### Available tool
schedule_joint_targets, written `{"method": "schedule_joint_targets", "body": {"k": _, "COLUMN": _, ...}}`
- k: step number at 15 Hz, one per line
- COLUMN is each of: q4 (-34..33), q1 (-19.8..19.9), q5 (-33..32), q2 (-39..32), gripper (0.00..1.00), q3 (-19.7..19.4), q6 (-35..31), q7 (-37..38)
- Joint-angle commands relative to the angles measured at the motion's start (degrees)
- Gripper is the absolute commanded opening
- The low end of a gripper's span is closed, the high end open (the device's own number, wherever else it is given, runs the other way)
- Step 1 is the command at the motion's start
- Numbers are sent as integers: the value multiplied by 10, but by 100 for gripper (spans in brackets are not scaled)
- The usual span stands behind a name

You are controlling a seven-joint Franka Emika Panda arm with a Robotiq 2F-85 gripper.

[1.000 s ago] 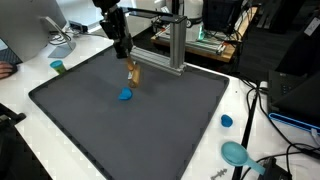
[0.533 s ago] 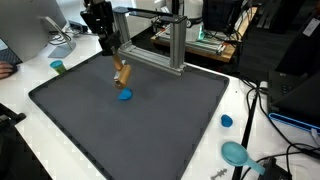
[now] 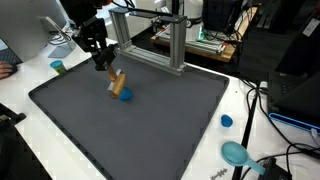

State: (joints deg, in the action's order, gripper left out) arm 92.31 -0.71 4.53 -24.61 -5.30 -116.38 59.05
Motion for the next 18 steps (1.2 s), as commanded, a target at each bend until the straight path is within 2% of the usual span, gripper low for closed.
{"method": "schedule_joint_targets", "body": {"k": 1, "q4": -44, "q1": -3, "q5": -11, "q2": -26, "gripper": 22, "q3": -9, "q6": 48, "q7": 17}}
{"method": "schedule_joint_targets", "body": {"k": 9, "q4": -23, "q1": -4, "q5": -8, "q2": -41, "gripper": 22, "q3": -8, "q6": -5, "q7": -5}}
{"method": "schedule_joint_targets", "body": {"k": 14, "q4": -23, "q1": -7, "q5": -19, "q2": -53, "gripper": 22, "q3": -16, "q6": 17, "q7": 4}}
{"method": "schedule_joint_targets", "body": {"k": 18, "q4": -15, "q1": -4, "q5": -9, "q2": -50, "gripper": 22, "q3": -8, "q6": -2, "q7": -18}}
